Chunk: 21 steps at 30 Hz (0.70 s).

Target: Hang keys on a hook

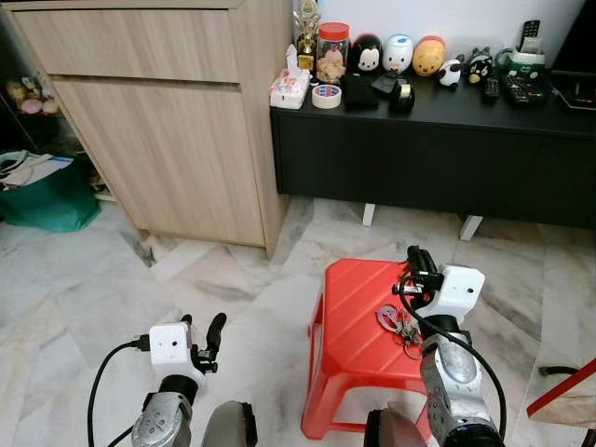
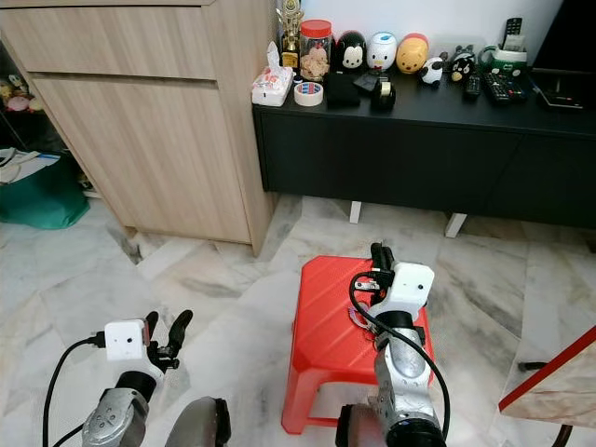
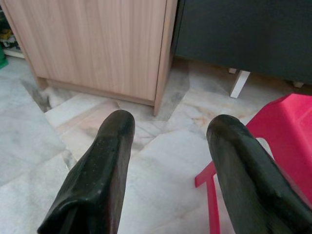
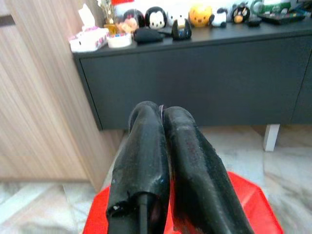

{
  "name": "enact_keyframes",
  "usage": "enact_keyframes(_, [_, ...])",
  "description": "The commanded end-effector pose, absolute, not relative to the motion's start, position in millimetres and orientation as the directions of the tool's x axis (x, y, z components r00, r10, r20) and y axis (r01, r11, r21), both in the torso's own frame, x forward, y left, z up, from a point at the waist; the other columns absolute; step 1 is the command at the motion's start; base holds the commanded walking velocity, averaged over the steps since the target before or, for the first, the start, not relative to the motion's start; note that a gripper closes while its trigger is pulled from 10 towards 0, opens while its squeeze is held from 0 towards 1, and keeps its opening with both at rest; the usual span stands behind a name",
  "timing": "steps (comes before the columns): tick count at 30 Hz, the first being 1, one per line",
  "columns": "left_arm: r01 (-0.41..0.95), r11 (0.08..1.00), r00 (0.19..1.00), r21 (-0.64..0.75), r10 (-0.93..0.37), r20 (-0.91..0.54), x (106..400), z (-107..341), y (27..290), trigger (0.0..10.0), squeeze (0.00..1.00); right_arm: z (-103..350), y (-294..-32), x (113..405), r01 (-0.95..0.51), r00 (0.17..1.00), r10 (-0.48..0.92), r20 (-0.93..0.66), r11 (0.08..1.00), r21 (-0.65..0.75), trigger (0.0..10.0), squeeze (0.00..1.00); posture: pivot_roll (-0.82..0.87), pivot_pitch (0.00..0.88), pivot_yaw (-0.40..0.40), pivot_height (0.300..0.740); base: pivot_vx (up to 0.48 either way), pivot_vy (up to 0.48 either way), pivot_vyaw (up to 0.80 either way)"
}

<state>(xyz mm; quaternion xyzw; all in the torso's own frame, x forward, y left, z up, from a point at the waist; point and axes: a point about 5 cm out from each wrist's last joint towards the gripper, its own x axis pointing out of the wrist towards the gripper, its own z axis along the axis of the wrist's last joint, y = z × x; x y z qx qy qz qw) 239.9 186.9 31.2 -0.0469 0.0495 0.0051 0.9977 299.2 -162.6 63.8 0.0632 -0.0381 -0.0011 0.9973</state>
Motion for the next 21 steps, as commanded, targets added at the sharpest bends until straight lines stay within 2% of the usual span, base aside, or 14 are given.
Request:
enact_keyframes(1, [-0.008,0.997,0.995,-0.082,0.0,-0.098,240.0,30.5,184.4,10.0,0.0,58.6,-161.9,295.9,-0.008,0.999,0.003,0.047,0.994,0.112,10.0,0.0,0.08,0.032,-0.008,0.612,0.0,0.0,0.0])
enact_keyframes(5, [-0.008,0.996,0.995,-0.084,-0.001,-0.101,239.2,29.2,183.5,10.0,0.0,52.5,-163.3,293.0,-0.002,1.0,0.001,0.012,0.996,0.091,10.0,0.0,0.08,0.03,-0.01,0.612,0.0,0.0,0.0])
enact_keyframes(21, [-0.027,0.996,0.993,-0.085,0.017,-0.119,239.5,23.2,187.0,10.0,0.0,49.1,-165.0,292.8,-0.004,1.0,0.005,-0.016,0.994,0.108,10.0,0.0,0.08,0.049,-0.018,0.692,0.0,0.0,0.0])
